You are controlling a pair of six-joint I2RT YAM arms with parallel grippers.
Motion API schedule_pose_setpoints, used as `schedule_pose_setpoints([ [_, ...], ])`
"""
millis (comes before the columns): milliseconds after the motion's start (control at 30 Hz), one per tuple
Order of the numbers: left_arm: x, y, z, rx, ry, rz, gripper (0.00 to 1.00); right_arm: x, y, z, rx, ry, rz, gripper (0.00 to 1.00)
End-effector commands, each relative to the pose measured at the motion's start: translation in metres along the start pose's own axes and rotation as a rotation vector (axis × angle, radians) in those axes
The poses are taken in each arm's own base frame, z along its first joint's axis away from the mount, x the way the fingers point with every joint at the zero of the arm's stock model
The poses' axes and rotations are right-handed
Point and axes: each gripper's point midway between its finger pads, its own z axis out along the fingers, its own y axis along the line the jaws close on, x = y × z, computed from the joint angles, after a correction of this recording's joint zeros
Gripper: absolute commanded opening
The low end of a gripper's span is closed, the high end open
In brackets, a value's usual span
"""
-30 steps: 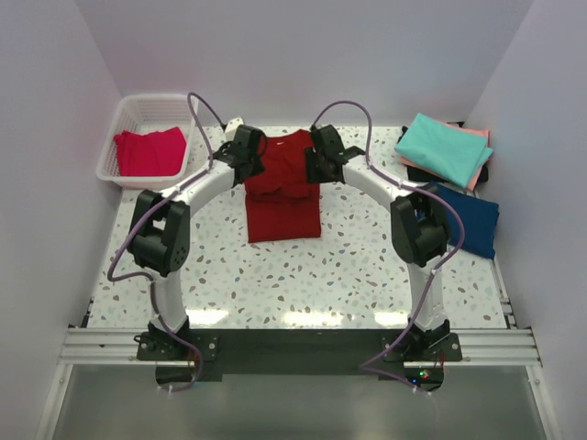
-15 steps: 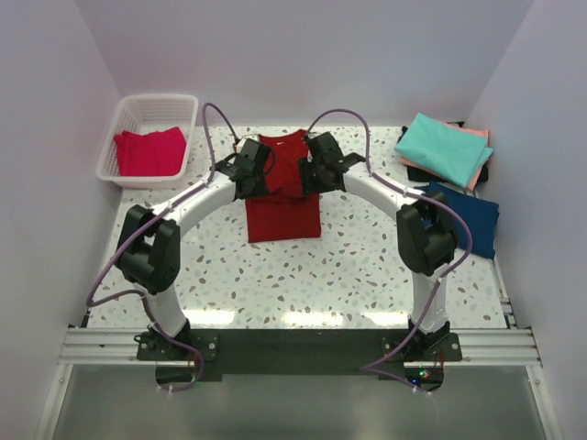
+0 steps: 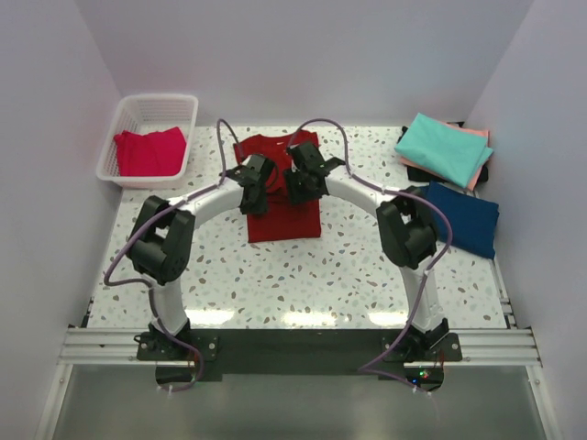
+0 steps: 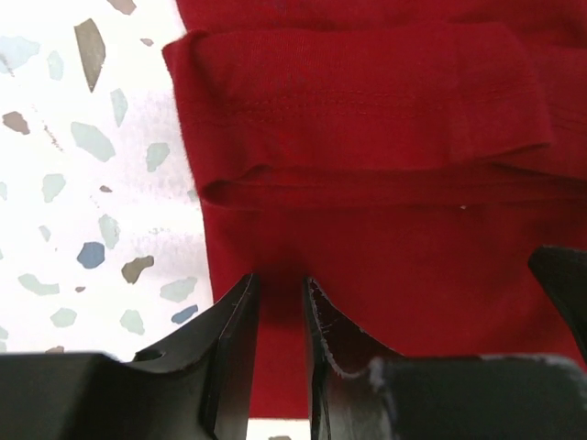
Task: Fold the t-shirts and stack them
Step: Fold the tshirt
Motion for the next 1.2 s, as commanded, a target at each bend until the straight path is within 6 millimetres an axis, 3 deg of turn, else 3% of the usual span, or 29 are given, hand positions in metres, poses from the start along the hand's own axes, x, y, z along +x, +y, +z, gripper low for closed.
schedule_pose_setpoints([
  [0,-0.022,-0.007,0.01,0.025,-0.04,0.013,0.3,-0.003,0.015,0.0,-0.02,0.001,-0.027,0.48],
  [167,-0.035,-0.002,0.025,0.008,-0.051,0.01,0.3,-0.005,0.018,0.009,-0.021,0.003,-0.019,0.48],
  [367,-0.072,0.0,0.033,0.004,-0.111,-0.016,0.3,-0.01,0.015,0.018,0.004,0.004,-0.021,0.48],
  [567,-0.095,-0.004,0.045,0.008,-0.136,-0.019,0.3,-0.023,0.009,0.027,0.058,-0.022,-0.016,0.48],
  [667,-0.111,-0.009,0.044,0.019,-0.169,-0.026,0.3,-0.038,0.003,0.028,0.098,-0.057,-0.02,0.48],
  [800,-0.133,-0.012,0.041,0.025,-0.222,-0.032,0.31,-0.074,-0.01,0.022,0.161,-0.15,0.004,0.48],
  [1033,-0.17,-0.002,0.019,-0.022,-0.381,-0.092,0.31,-0.133,-0.055,0.0,0.349,-0.359,0.096,0.48],
  [1167,-0.163,0.0,0.01,-0.014,-0.366,-0.09,0.34,-0.152,-0.072,-0.021,0.426,-0.426,0.1,0.48],
])
